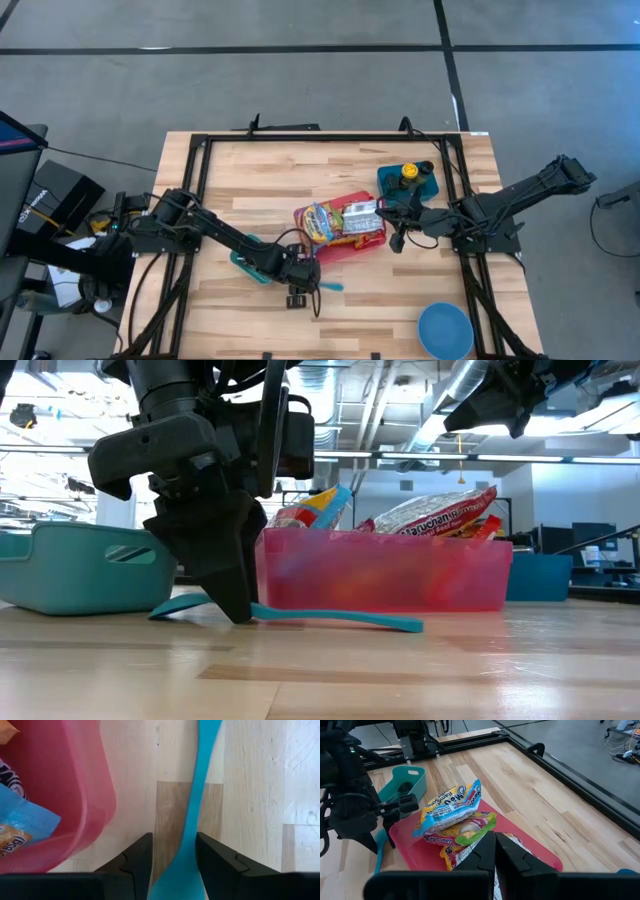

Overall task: Pick & Place Food Item
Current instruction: Put the blue baby spoon into the green bin

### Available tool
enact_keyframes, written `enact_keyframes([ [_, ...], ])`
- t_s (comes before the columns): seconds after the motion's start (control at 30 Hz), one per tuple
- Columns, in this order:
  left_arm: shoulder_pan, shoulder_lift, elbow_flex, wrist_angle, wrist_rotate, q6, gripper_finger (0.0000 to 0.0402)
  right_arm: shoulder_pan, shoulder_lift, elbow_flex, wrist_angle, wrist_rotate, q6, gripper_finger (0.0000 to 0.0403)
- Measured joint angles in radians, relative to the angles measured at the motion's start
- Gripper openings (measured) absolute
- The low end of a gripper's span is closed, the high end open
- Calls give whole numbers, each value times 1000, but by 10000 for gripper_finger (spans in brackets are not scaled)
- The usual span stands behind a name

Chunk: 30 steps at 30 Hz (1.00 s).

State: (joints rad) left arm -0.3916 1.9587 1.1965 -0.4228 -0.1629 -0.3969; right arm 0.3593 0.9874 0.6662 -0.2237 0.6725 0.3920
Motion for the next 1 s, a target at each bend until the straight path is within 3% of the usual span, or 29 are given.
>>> enact_keyframes([
  [0.53, -1, 1, 0, 11, -11, 0, 55, 0, 0, 0, 0, 0, 0, 0],
  [1.0, -2, 2, 0, 58, 4, -1, 41, 0, 0, 0, 0, 0, 0, 0],
])
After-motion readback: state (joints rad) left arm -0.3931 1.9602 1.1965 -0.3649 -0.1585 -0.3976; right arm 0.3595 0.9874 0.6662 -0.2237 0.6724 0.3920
